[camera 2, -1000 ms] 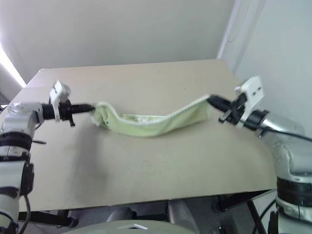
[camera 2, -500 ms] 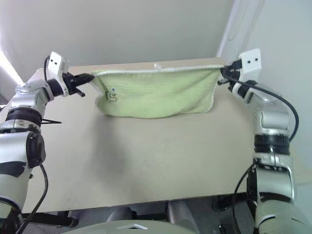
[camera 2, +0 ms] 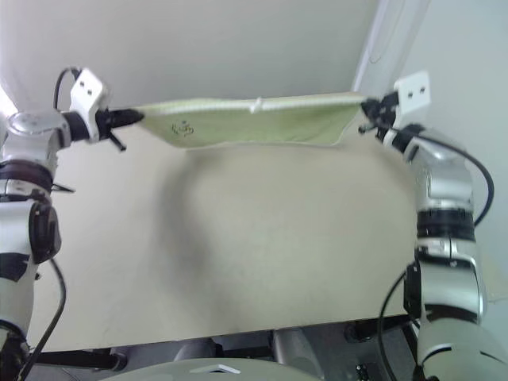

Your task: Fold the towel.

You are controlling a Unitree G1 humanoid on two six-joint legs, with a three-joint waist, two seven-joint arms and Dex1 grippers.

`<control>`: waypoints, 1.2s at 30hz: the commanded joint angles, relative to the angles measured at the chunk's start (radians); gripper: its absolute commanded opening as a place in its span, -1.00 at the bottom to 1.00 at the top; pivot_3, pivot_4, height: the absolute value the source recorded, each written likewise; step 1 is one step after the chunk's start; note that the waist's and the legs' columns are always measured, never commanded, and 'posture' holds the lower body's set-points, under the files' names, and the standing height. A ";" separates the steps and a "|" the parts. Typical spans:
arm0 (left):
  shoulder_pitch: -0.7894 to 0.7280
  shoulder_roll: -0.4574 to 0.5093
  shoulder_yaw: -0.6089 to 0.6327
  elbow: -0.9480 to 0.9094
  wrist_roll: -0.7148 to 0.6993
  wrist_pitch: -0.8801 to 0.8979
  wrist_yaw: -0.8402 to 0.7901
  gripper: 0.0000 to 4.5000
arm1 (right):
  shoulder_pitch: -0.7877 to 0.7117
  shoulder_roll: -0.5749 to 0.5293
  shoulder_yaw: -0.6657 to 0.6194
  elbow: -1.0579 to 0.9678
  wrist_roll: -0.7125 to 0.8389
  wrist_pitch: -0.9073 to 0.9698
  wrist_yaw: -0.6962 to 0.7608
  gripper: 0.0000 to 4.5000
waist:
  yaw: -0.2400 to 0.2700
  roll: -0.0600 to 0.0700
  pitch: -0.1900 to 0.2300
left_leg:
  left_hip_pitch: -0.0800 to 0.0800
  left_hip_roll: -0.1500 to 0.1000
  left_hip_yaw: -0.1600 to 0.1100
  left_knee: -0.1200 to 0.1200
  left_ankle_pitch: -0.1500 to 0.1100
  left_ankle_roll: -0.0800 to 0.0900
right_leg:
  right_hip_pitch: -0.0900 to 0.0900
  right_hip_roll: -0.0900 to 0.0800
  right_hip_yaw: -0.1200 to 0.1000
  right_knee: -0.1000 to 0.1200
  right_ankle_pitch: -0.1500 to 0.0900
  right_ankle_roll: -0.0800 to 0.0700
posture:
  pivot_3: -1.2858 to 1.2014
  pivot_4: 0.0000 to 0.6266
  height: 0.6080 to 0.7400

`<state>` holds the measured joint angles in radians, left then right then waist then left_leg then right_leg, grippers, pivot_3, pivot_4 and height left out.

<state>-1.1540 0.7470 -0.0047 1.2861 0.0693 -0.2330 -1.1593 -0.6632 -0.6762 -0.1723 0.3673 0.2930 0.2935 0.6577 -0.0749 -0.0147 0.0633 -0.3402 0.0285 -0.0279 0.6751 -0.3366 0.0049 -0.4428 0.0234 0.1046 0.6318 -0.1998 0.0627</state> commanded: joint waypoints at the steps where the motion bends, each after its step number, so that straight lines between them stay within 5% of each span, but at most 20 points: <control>1: 0.095 0.059 -0.050 -0.065 0.019 -0.044 -0.247 -1.00 | 0.126 -0.061 -0.040 -0.239 0.078 0.099 0.085 -0.97 | 0.000 0.001 0.000 | 0.000 0.000 0.000 0.000 0.000 0.000 | 0.000 0.000 0.000 0.001 0.000 0.000 | 0.03 -1.00 0.57; 6: 0.343 0.115 -0.071 -0.259 -0.038 -0.001 -0.436 -1.00 | 0.408 -0.136 -0.079 -0.516 0.171 0.232 0.177 -0.97 | 0.004 0.000 0.001 | 0.000 0.000 0.000 0.004 0.000 0.000 | 0.001 0.000 0.000 0.004 -0.004 0.000 | 0.03 -1.00 0.57; 15: 0.628 0.349 -0.164 -0.659 -0.306 0.193 -0.455 -1.00 | 0.767 -0.254 -0.198 -0.787 0.251 0.348 0.285 -0.97 | 0.006 -0.004 0.002 | 0.004 0.001 0.001 0.009 0.000 0.000 | 0.005 0.000 0.000 0.007 -0.004 -0.002 | 0.03 -1.00 0.57; 25: 0.913 0.535 -0.108 -0.787 -0.436 0.206 -0.455 -1.00 | 1.138 -0.295 -0.464 -1.001 0.327 0.372 0.487 -0.97 | 0.005 -0.005 0.003 | 0.008 0.003 0.002 0.007 0.000 0.000 | 0.001 0.000 0.000 0.006 -0.005 -0.002 | 0.03 -1.00 0.57; 30: 0.860 0.448 -0.106 -0.766 -0.413 0.251 -0.444 -1.00 | 1.031 -0.315 -0.326 -0.926 0.279 0.325 0.463 -0.97 | 0.003 -0.007 0.004 | 0.010 0.005 0.002 0.007 -0.001 -0.001 | 0.005 -0.003 -0.006 -0.004 -0.005 -0.002 | 0.03 -1.00 0.57; 32: 0.792 0.385 -0.106 -0.743 -0.409 0.302 -0.424 -1.00 | 0.923 -0.301 -0.229 -0.873 0.265 0.326 0.432 -0.97 | 0.001 0.009 0.005 | 0.015 0.012 0.001 0.006 -0.003 -0.005 | 0.016 -0.003 -0.014 -0.021 -0.003 -0.003 | 0.03 -1.00 0.57; 33: 0.758 0.357 -0.105 -0.731 -0.408 0.332 -0.420 -1.00 | 0.873 -0.292 -0.188 -0.842 0.252 0.327 0.419 -0.97 | 0.006 0.014 0.003 | 0.002 0.029 -0.002 0.004 -0.003 -0.005 | 0.024 -0.004 -0.031 -0.044 0.007 -0.003 | 0.03 -1.00 0.57; 34: 0.733 0.337 -0.104 -0.723 -0.405 0.352 -0.422 -1.00 | 0.835 -0.286 -0.157 -0.815 0.241 0.325 0.411 -0.97 | 0.010 -0.006 -0.005 | -0.003 0.039 0.005 -0.001 -0.003 -0.005 | 0.024 -0.026 -0.060 -0.040 0.014 -0.007 | 0.03 -1.00 0.57; 35: 0.704 0.315 -0.104 -0.710 -0.401 0.374 -0.421 -1.00 | 0.787 -0.274 -0.122 -0.776 0.226 0.323 0.394 -0.97 | 0.015 -0.015 -0.005 | -0.006 0.040 0.024 0.001 -0.001 -0.001 | 0.018 -0.061 -0.084 0.001 0.004 -0.001 | 0.03 -1.00 0.57; 36: 0.677 0.298 -0.104 -0.697 -0.396 0.393 -0.421 -1.00 | 0.746 -0.264 -0.096 -0.739 0.212 0.320 0.377 -0.97 | 0.023 -0.014 -0.003 | 0.001 0.036 0.028 0.007 -0.001 -0.001 | 0.014 -0.070 -0.089 0.017 -0.015 0.002 | 0.03 -1.00 0.57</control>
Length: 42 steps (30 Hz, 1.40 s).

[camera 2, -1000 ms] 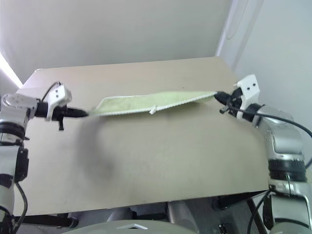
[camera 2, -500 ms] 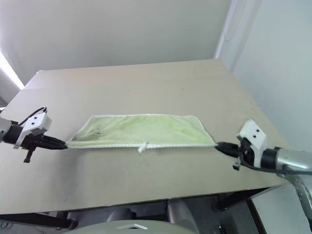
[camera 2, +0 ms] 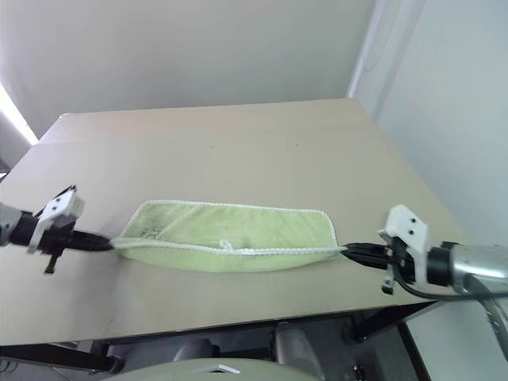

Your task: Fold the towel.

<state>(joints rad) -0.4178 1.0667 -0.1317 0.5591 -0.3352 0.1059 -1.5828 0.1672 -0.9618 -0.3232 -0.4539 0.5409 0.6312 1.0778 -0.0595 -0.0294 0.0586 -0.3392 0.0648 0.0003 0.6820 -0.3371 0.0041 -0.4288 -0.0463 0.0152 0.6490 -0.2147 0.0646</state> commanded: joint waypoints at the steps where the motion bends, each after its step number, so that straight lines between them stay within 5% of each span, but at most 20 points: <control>1: -0.088 -0.040 0.023 0.047 0.017 0.067 0.007 -1.00 | -0.123 0.032 0.080 0.118 -0.050 -0.024 -0.055 -0.97 | 0.013 0.002 0.004 | 0.006 -0.009 0.001 0.002 -0.001 -0.001 | 0.004 0.006 -0.001 -0.002 -0.008 -0.006 | 0.03 -1.00 0.57; 4: -0.161 -0.082 0.019 0.117 0.053 0.080 0.018 -1.00 | -0.204 0.058 0.112 0.195 -0.068 -0.032 -0.079 -0.97 | 0.018 0.008 0.006 | 0.010 -0.014 -0.014 -0.002 0.001 -0.003 | 0.001 0.019 0.001 -0.004 -0.009 -0.009 | 0.03 -1.00 0.57; 15: -0.359 -0.159 0.025 0.359 0.146 0.099 0.060 -1.00 | -0.316 0.104 0.129 0.335 -0.131 -0.088 -0.159 -0.97 | 0.018 0.009 0.007 | 0.001 -0.016 -0.010 -0.001 0.000 0.002 | -0.002 0.020 0.008 -0.004 -0.011 -0.009 | 0.03 -1.00 0.57; 38: -0.479 -0.275 0.104 0.608 0.228 0.082 0.220 -1.00 | -0.441 0.227 0.303 0.480 -0.254 -0.041 -0.276 -0.97 | 0.013 0.009 0.007 | 0.001 -0.016 -0.011 0.001 0.000 0.002 | -0.002 0.022 0.009 -0.002 -0.010 -0.012 | 0.03 -1.00 0.57; 40: -0.475 -0.273 0.100 0.611 0.238 0.080 0.210 -0.67 | -0.459 0.234 0.309 0.511 -0.277 -0.024 -0.311 -1.00 | 0.014 0.009 0.007 | 0.001 -0.016 -0.011 0.001 0.000 0.002 | -0.002 0.022 0.009 -0.001 -0.010 -0.012 | 0.03 -1.00 0.57; 42: -0.468 -0.274 0.097 0.615 0.251 0.076 0.214 -0.36 | -0.478 0.241 0.309 0.540 -0.292 -0.025 -0.330 -0.80 | 0.015 0.009 0.007 | 0.001 -0.016 -0.011 0.001 0.000 0.001 | -0.002 0.022 0.009 -0.001 -0.009 -0.013 | 0.03 -1.00 0.57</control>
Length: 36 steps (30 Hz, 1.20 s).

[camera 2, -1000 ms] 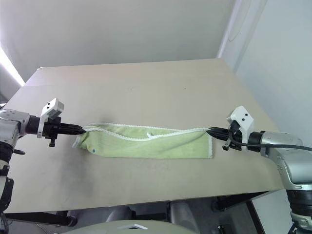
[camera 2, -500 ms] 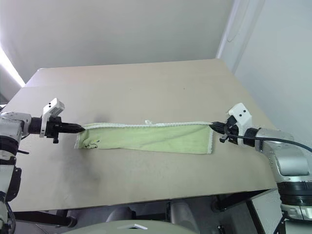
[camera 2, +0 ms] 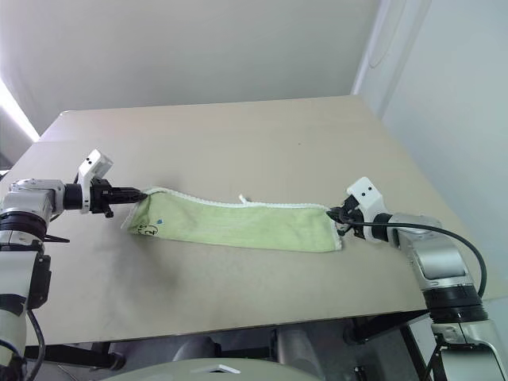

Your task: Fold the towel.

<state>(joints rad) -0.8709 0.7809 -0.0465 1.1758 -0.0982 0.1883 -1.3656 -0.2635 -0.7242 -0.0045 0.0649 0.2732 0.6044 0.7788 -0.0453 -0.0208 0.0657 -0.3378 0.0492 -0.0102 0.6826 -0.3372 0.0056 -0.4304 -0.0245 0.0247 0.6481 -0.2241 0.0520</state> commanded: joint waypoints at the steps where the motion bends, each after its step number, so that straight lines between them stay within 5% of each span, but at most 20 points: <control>1: -0.011 0.011 0.011 -0.003 0.017 -0.005 -0.011 -0.20 | -0.053 0.006 -0.010 0.030 -0.028 -0.002 -0.031 -0.70 | 0.001 0.000 0.000 | 0.000 0.000 0.000 0.000 0.000 0.000 | 0.000 0.000 0.000 0.000 0.000 0.000 | 0.03 -1.00 0.57; 8: -0.004 0.009 0.031 0.018 0.042 -0.046 0.083 0.96 | -0.079 0.026 -0.066 0.026 0.000 0.008 -0.057 0.45 | 0.000 0.000 0.000 | 0.000 0.000 0.000 0.000 0.000 0.000 | 0.000 0.000 0.000 0.000 0.000 0.000 | 0.03 -1.00 0.57; 12: -0.029 0.004 0.083 0.021 0.015 -0.073 0.156 1.00 | -0.093 0.048 -0.205 -0.039 0.135 0.157 -0.091 0.99 | 0.002 0.000 0.000 | 0.000 0.000 0.000 0.000 0.000 0.000 | 0.000 0.000 0.000 0.000 0.001 0.000 | 0.03 -1.00 0.57; 17: 0.013 0.020 0.078 -0.177 -0.008 -0.135 -0.001 1.00 | -0.127 0.078 -0.491 -0.146 0.519 0.714 -0.119 0.99 | 0.005 0.000 0.000 | 0.000 0.000 -0.001 0.000 0.000 0.000 | 0.000 0.000 0.000 0.000 0.002 -0.002 | 0.03 -1.00 0.57; 20: 0.084 0.013 0.090 -0.466 -0.119 0.030 -0.127 1.00 | -0.129 0.136 -0.635 -0.194 0.641 0.960 -0.167 0.99 | 0.005 0.000 0.000 | -0.001 0.000 -0.001 0.000 0.000 0.000 | 0.000 -0.001 0.000 0.000 0.003 -0.004 | 0.03 -1.00 0.57; 25: 0.224 0.015 0.047 -0.762 -0.187 0.117 -0.202 1.00 | -0.019 0.156 -0.681 -0.189 0.860 1.010 -0.295 0.99 | -0.001 0.004 0.000 | 0.000 0.000 0.000 -0.001 0.000 0.000 | 0.001 -0.001 0.001 0.000 0.001 -0.001 | 0.03 -1.00 0.57; 31: 0.303 -0.005 0.014 -0.975 -0.261 0.201 -0.231 1.00 | 0.160 0.108 -0.625 -0.215 1.083 1.010 -0.403 0.99 | 0.000 0.004 0.000 | 0.001 0.000 -0.001 -0.001 0.000 0.000 | 0.001 0.000 0.001 0.000 0.000 -0.001 | 0.03 -1.00 0.57; 36: 0.335 -0.022 -0.011 -1.037 -0.277 0.222 -0.209 1.00 | 0.229 0.178 -0.613 -0.205 1.183 0.980 -0.560 0.99 | -0.003 0.004 0.000 | 0.001 0.000 -0.001 -0.001 0.000 0.000 | 0.002 0.001 0.002 -0.001 0.000 0.000 | 0.03 -1.00 0.57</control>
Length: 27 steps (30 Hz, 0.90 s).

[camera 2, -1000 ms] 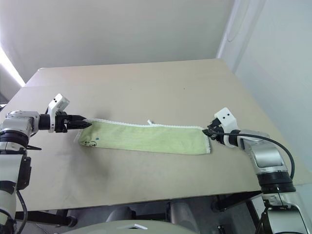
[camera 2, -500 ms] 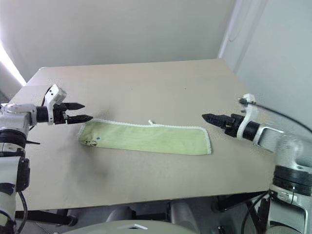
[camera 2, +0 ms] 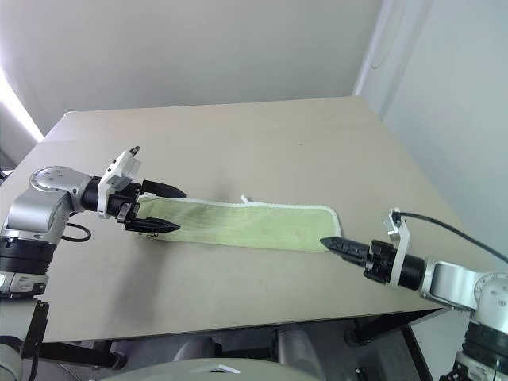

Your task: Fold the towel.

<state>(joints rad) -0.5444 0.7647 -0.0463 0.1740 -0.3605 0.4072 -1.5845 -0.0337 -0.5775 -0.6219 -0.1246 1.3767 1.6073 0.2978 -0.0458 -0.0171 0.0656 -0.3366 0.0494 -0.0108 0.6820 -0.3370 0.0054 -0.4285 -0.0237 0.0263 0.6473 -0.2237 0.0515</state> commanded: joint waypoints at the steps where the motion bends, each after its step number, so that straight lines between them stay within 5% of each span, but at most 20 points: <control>1: 0.016 -0.006 -0.020 -0.037 -0.010 -0.005 0.010 1.00 | 0.001 0.048 0.013 -0.009 0.111 -0.045 -0.121 0.99 | -0.006 0.000 0.000 | 0.000 0.000 0.000 0.000 0.000 0.000 | 0.000 0.000 0.000 0.000 0.000 0.000 | 0.03 -1.00 0.57; 9: 0.025 -0.009 -0.053 0.002 0.009 -0.057 0.022 1.00 | -0.029 0.149 0.053 0.081 0.165 -0.274 -0.452 0.99 | -0.026 0.000 0.000 | -0.001 0.001 -0.004 0.000 0.000 0.000 | 0.000 0.014 0.015 0.000 0.000 0.000 | 0.03 -1.00 0.57; 19: 0.006 -0.014 -0.055 0.071 0.030 -0.113 0.028 1.00 | -0.049 0.161 0.127 0.070 0.249 -0.425 -0.593 0.99 | -0.027 0.000 0.000 | -0.001 -0.001 -0.001 0.000 0.000 0.000 | 0.000 0.015 0.023 -0.002 0.000 0.001 | 0.03 -1.00 0.57; 27: -0.019 -0.028 -0.054 0.113 0.041 -0.137 0.043 1.00 | -0.034 0.141 0.188 0.042 0.253 -0.469 -0.598 -0.19 | -0.025 0.001 0.001 | -0.002 -0.001 -0.001 -0.002 0.000 0.000 | -0.001 0.015 0.023 -0.002 0.000 0.001 | 0.03 -1.00 0.57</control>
<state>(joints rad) -0.5278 0.7360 -0.1061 0.2893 -0.3209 0.2877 -1.5448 -0.0593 -0.4232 -0.4397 -0.0402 1.6146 1.1494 -0.3012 -0.0711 -0.0162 0.0664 -0.3382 0.0484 -0.0123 0.6800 -0.3371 0.0055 -0.4298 -0.0085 0.0492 0.6451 -0.2237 0.0523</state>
